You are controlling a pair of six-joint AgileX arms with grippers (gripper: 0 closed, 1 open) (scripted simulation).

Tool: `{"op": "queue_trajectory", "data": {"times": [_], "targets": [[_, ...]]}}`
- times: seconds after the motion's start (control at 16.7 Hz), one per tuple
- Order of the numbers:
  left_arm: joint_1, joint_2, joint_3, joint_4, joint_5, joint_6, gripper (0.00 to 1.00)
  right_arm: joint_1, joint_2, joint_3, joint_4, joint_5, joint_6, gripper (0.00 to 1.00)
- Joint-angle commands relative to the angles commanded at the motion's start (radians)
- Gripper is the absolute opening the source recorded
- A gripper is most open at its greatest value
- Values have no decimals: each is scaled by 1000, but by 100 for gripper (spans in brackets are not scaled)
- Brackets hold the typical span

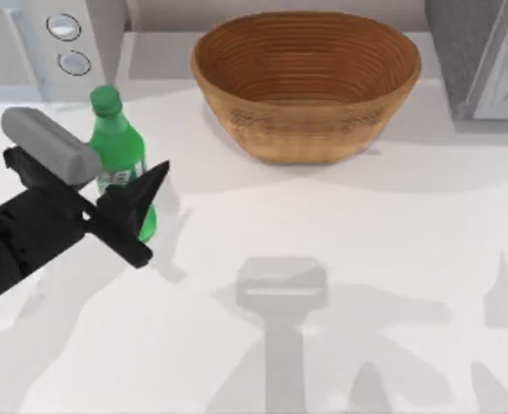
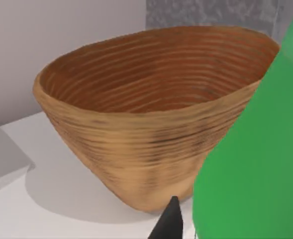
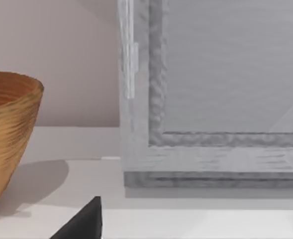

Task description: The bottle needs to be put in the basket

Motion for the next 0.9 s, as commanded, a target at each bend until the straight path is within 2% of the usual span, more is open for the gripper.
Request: {"op": "queue_trajectory", "data": {"times": [0.24,0.72,0.9], "targets": [[-120,205,316,-108,-268,-29,0,0,0,0,0,0,0,100],[-404,608,1059,-412,-917,-108,0,0,0,0,0,0,0,100],[-483,707,1264,-518,-1120,-135,0,0,0,0,0,0,0,100]]}}
